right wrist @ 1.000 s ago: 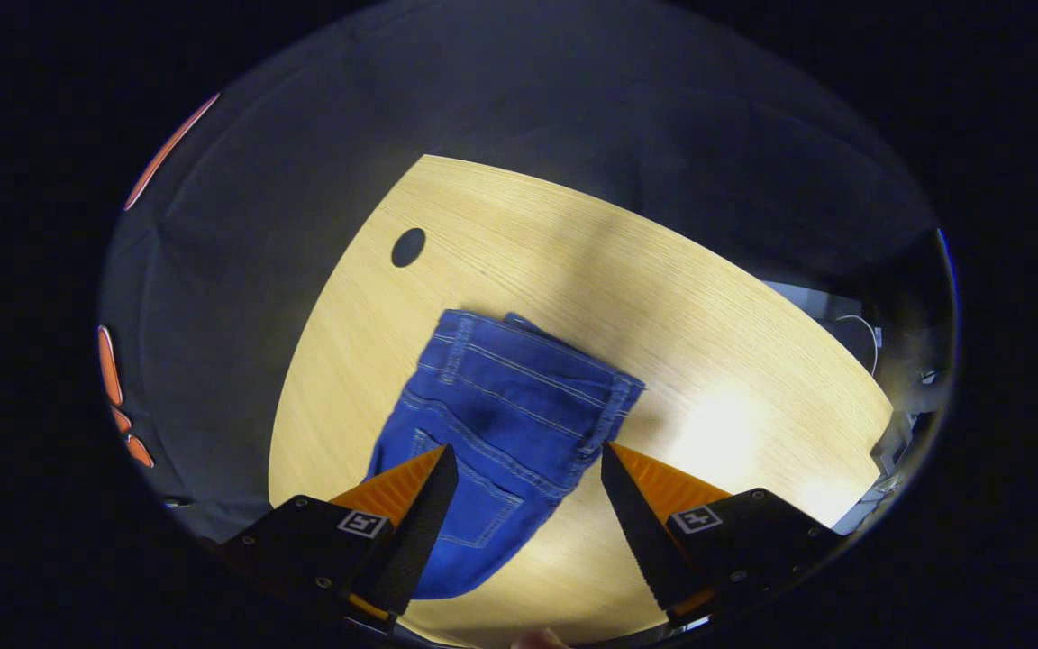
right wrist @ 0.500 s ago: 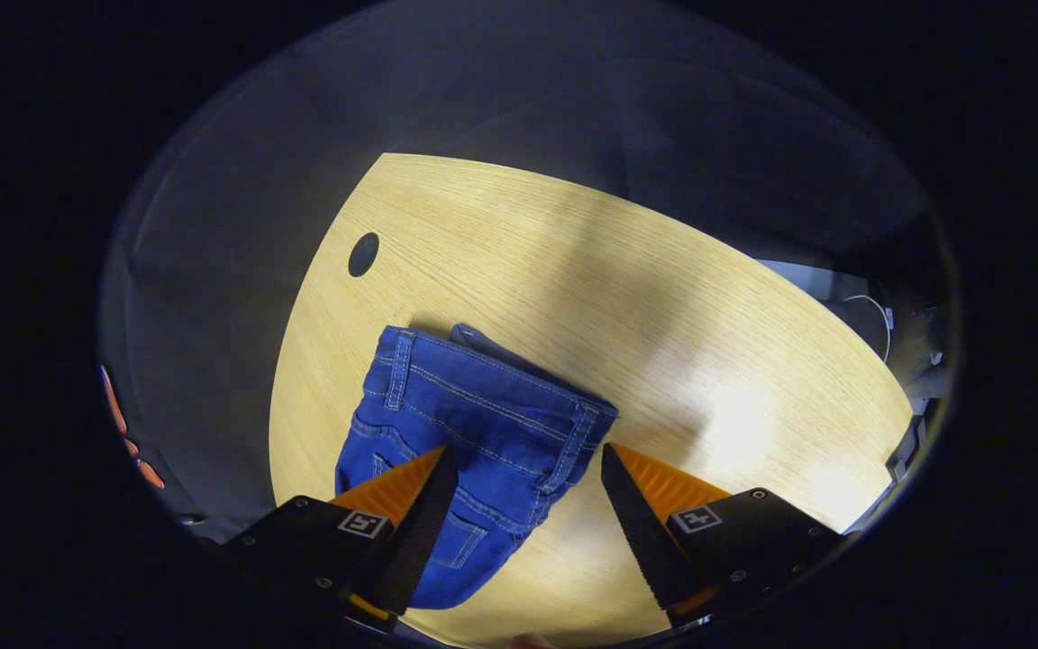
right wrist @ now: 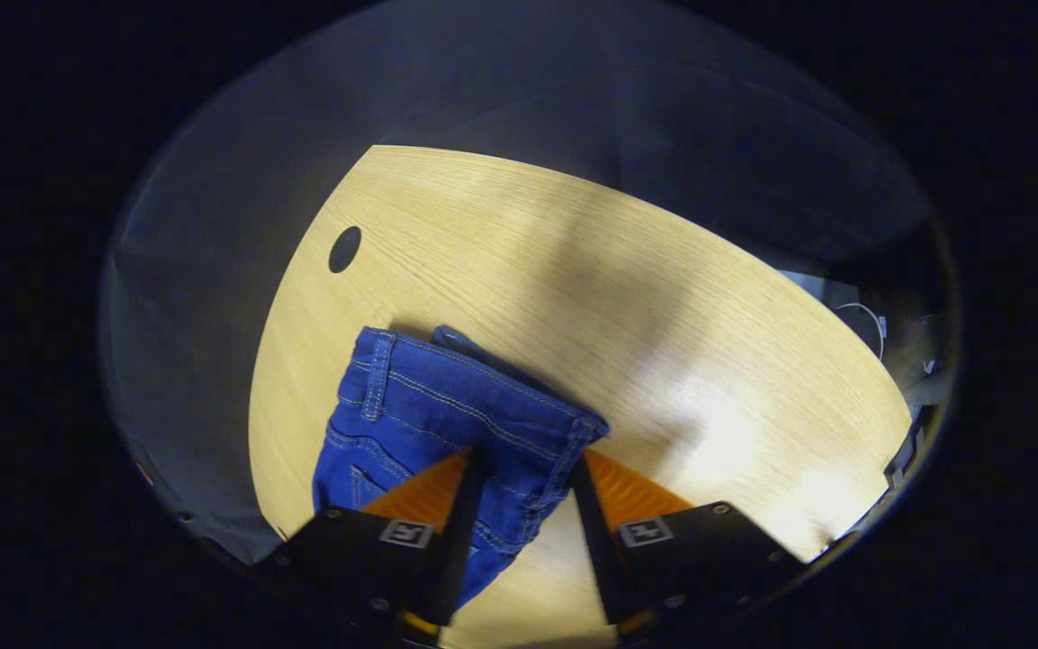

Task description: Grasp the waist and the cuffs of the jeans and fold them to make the two legs overlap; first hold the waist and fold one-third of the jeans toward the cuffs, then hold the cuffs and fold the remaining one-third in the same direction to finish folding.

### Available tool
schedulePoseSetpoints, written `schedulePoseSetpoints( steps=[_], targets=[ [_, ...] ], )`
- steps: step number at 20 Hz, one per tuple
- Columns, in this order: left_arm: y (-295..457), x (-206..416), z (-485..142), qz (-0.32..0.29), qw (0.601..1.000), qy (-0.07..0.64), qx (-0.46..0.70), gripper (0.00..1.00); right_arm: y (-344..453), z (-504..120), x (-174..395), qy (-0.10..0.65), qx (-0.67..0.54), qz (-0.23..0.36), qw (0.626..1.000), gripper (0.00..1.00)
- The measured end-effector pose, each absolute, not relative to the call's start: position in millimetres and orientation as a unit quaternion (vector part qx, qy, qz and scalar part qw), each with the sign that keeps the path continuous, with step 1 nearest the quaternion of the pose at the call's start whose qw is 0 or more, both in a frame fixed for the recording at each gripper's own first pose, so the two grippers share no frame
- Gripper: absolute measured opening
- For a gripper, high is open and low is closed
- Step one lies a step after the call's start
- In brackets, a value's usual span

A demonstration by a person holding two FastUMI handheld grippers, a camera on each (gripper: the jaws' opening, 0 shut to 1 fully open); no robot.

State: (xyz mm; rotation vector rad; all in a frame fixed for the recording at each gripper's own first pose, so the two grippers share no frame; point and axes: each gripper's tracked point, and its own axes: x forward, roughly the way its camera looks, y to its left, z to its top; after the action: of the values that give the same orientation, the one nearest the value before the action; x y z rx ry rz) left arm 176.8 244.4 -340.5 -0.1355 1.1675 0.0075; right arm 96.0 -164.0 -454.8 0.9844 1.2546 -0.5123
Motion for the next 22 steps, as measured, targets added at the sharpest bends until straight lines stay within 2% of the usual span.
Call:
schedulePoseSetpoints(
  steps=[1,2,3,4,6,14,22],
  targets=[
    [238,173,-339,0.003,0.834,0.547,-0.069,0.99,-164,-447,99,0.545,0.438,-0.218,0.681,0.29],
    [231,168,-341,0.005,0.835,0.546,-0.074,0.99,-159,-452,97,0.545,0.436,-0.203,0.687,0.39],
    [228,165,-343,0.004,0.837,0.542,-0.083,0.99,-161,-445,94,0.527,0.456,-0.228,0.679,0.39],
    [223,161,-348,0.002,0.839,0.537,-0.092,0.99,-157,-439,98,0.52,0.463,-0.226,0.681,0.16],
    [218,157,-359,-0.003,0.841,0.53,-0.104,0.99,-155,-440,98,0.518,0.449,-0.224,0.693,0.16],
    [228,174,-349,-0.017,0.862,0.495,-0.109,0.99,-129,-357,123,0.444,0.447,-0.176,0.756,0.16],
    [228,167,-346,-0.021,0.869,0.483,-0.107,0.99,-51,-283,137,0.421,0.435,-0.111,0.788,0.15]
  ],
)
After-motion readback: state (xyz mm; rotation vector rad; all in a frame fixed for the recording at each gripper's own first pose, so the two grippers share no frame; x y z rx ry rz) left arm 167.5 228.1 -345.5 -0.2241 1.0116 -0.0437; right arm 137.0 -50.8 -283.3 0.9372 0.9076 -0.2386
